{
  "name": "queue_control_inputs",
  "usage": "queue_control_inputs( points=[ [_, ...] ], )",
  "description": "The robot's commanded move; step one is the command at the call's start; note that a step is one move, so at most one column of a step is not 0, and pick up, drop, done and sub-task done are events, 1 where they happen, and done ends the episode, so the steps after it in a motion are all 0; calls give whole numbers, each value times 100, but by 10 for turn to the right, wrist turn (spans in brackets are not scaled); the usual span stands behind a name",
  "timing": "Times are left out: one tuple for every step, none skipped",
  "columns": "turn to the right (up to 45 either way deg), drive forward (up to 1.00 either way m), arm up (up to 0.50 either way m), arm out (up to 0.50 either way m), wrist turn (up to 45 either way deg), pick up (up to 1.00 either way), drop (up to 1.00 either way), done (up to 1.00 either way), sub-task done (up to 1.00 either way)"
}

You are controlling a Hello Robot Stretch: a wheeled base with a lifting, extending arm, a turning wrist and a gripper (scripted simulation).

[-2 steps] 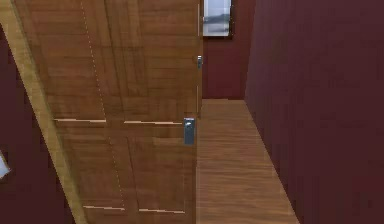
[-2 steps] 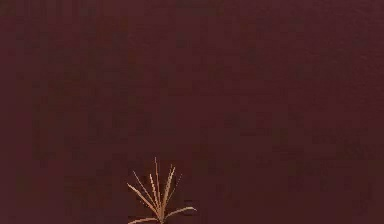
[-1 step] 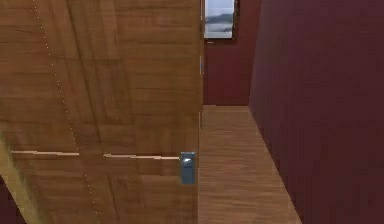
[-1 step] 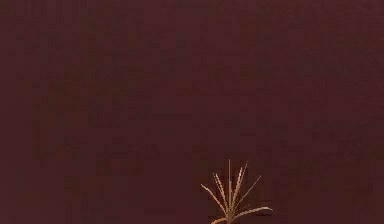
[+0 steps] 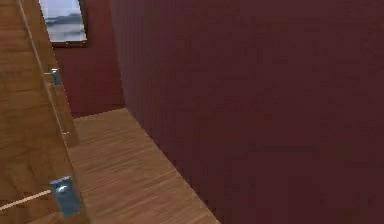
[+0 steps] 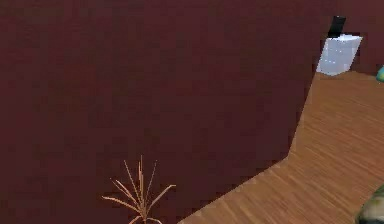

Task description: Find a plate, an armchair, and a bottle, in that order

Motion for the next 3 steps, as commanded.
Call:
queue_control_inputs(
  points=[
    [0, 55, 0, 0, 0, 0, 0, 0, 0],
    [-450, 0, 0, 0, 0, 0, 0, 0, 0],
    [-60, 0, 0, 0, 0, 0, 0, 0, 0]
  ],
)
